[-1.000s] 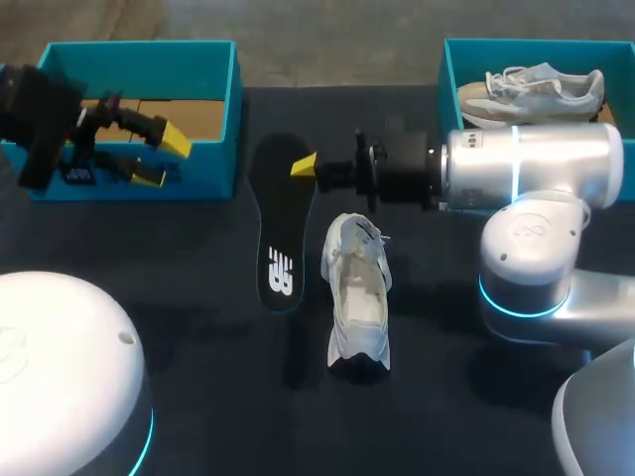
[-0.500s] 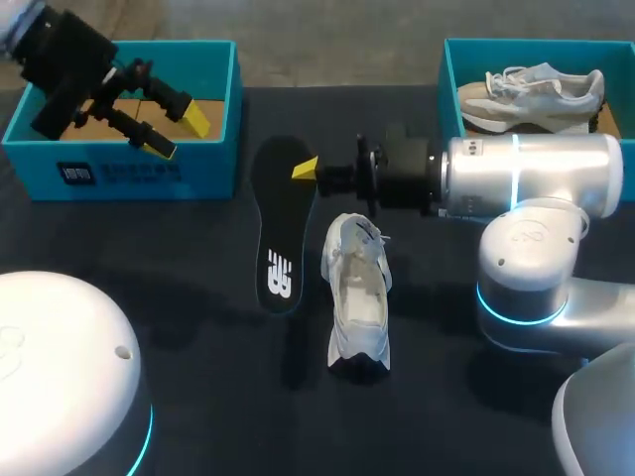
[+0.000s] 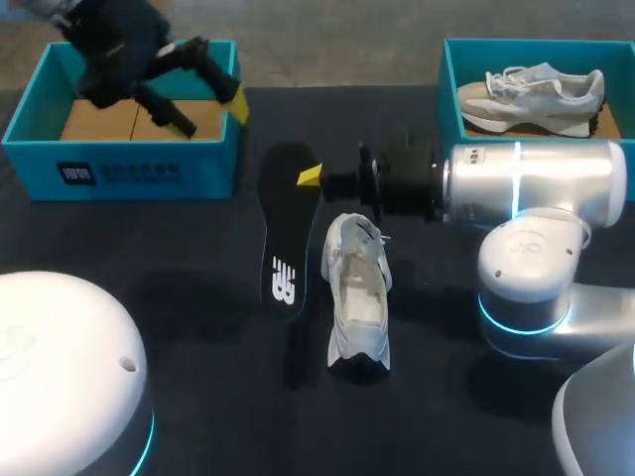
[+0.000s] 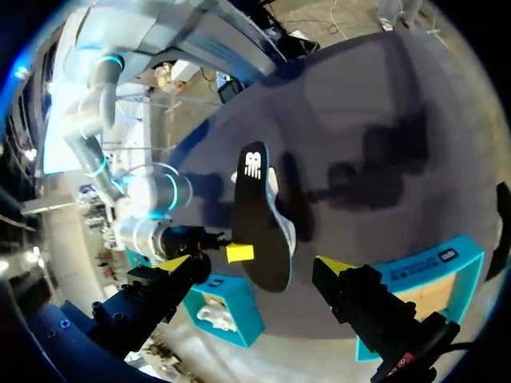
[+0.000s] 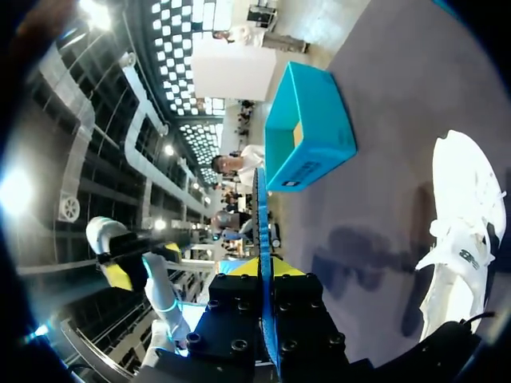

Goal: Take the shoe out of the shoebox, open the shoe tongue, remove and reinsert the insole, then place the shoe into the shoebox

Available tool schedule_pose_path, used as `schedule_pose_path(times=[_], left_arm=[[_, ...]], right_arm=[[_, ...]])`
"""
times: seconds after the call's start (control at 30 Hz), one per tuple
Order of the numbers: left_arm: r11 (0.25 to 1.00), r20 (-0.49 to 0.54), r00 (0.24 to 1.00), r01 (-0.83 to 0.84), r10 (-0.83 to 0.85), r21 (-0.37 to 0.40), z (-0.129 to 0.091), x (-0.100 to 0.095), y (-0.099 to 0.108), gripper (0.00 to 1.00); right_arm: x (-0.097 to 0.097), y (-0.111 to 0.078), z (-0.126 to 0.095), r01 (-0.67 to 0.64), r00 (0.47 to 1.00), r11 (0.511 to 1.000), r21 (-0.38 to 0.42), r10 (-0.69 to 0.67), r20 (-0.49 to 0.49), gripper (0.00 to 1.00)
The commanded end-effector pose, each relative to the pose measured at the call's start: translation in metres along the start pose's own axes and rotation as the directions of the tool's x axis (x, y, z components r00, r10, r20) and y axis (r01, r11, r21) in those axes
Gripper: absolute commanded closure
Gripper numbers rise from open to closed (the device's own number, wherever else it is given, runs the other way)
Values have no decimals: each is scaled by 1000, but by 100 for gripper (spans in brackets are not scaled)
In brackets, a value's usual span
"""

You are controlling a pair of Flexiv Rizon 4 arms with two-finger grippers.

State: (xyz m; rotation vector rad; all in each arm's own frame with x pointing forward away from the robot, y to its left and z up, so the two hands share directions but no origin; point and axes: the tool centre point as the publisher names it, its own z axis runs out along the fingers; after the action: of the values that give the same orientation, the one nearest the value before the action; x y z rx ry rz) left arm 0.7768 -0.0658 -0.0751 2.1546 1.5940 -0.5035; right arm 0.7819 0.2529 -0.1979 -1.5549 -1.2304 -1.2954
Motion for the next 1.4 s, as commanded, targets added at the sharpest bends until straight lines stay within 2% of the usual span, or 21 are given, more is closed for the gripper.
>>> schedule_pose_path(times=[0.03, 0.27, 0.57, 0.73, 0.97, 1.2, 1.4], left_arm=[[1000, -138, 990, 4, -5, -10, 1, -17, 5, 0], [1000, -148, 989, 16, -17, -10, 9, -26, 22, 0], [991, -186, 974, 135, -131, 7, 28, -36, 32, 0], [988, -220, 964, 154, -152, -9, 32, -46, 34, 0], [970, -250, 938, 241, -239, -23, 42, -47, 36, 0], [977, -258, 944, 212, -207, -9, 54, -53, 33, 0], [983, -250, 952, 183, -175, 8, 53, -56, 30, 0]], right_arm=[[-2, -1, 4, -22, 999, 1000, 20, 22, 23, 100], [-3, -1, 4, -27, 999, 999, 26, 26, 28, 100], [-3, -1, 4, -27, 999, 999, 26, 26, 28, 100], [-3, -1, 4, -27, 999, 999, 26, 26, 28, 100], [-3, -1, 4, -27, 999, 999, 26, 26, 28, 100], [-3, -1, 4, -27, 999, 999, 26, 26, 28, 100], [-3, -1, 4, -27, 999, 999, 26, 26, 28, 100]])
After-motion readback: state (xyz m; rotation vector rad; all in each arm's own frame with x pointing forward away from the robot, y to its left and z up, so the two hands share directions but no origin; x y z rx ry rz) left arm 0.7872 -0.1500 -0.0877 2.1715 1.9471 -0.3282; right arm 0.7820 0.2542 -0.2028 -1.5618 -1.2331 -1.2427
